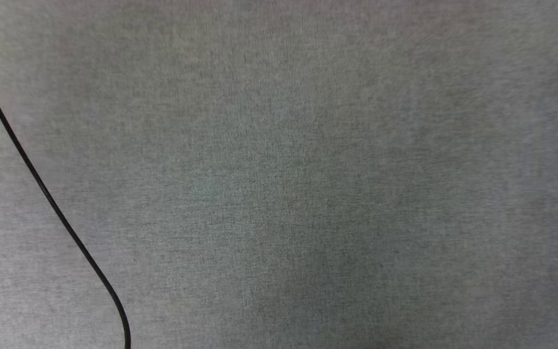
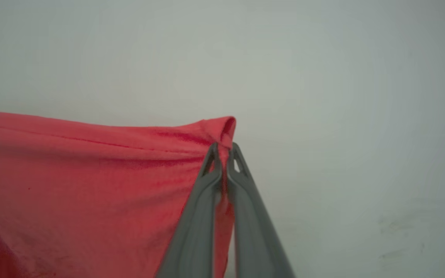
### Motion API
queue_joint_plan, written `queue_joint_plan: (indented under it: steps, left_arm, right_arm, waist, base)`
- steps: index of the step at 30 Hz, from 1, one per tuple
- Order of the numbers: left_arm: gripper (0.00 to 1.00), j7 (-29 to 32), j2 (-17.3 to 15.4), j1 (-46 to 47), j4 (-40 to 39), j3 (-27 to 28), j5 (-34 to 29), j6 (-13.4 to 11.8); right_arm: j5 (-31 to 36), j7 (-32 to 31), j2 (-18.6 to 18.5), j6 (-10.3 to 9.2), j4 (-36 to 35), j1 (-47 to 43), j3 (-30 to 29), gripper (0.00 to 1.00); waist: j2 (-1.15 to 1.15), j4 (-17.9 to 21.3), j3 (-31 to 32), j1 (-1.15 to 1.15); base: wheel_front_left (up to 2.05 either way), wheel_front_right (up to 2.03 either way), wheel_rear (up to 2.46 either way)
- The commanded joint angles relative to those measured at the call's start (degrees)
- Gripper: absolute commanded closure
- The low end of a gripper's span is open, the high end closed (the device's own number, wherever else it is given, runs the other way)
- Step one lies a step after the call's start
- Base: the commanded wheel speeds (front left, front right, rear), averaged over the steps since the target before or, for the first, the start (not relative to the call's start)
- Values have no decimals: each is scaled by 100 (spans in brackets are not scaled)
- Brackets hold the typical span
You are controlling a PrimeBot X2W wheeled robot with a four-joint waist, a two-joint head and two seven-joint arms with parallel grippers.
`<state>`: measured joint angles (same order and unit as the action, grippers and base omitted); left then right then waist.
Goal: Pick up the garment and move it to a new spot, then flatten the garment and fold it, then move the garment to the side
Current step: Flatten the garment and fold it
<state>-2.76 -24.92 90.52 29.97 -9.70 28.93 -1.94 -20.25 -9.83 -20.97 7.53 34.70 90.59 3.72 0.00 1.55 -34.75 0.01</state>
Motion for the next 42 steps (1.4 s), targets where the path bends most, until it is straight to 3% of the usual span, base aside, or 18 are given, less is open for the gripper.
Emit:
queue_joint_plan:
  steps: [1, 8, 14, 21, 27, 38, 42]
  left_arm:
    - [100, -66, 27, -6, 87, 40, 59, 19]
    - [100, -314, 148, -448, 484, 42, 232, 151]
    - [100, -587, 360, -1167, 1148, -45, 396, 429]
    - [100, -938, 677, -2331, 1874, -107, 684, 734]
    - [100, -1157, 706, -3470, 2184, -158, 817, 886]
    - [100, -1252, 582, -5796, 1879, 65, 963, 920]
    - [100, -1254, 568, -6709, 1541, 249, 1007, 827]
  right_arm:
    - [-50, 43, -19, -8, 143, 146, 93, 100]
    - [-313, 317, 76, -7, 749, 73, 461, 100]
    - [-690, 616, 278, -7, 1356, -554, 839, 100]
    - [-1229, 934, 385, -6, 1969, -1877, 1247, 100]
    - [-1724, 1160, 425, -6, 2206, -3123, 1572, 100]
    - [-2343, 1497, 241, -9, 2068, -5040, 2084, 100]
    - [-2509, 1654, 129, -10, 1906, -5692, 2167, 100]
  waist:
    - [0, -88, -464, -1]
    - [0, -173, -696, -1]
    - [0, -185, -426, -1]
    - [0, -223, 353, -1]
    - [0, -200, 1205, -1]
    - [0, -127, 2625, -1]
    - [0, -134, 3007, -1]
  base:
    - [0, 0, 0]
    - [0, 0, 0]
    - [0, 0, 0]
    - [0, 0, 0]
    - [0, 0, 0]
    - [0, 0, 0]
    - [0, 0, 0]
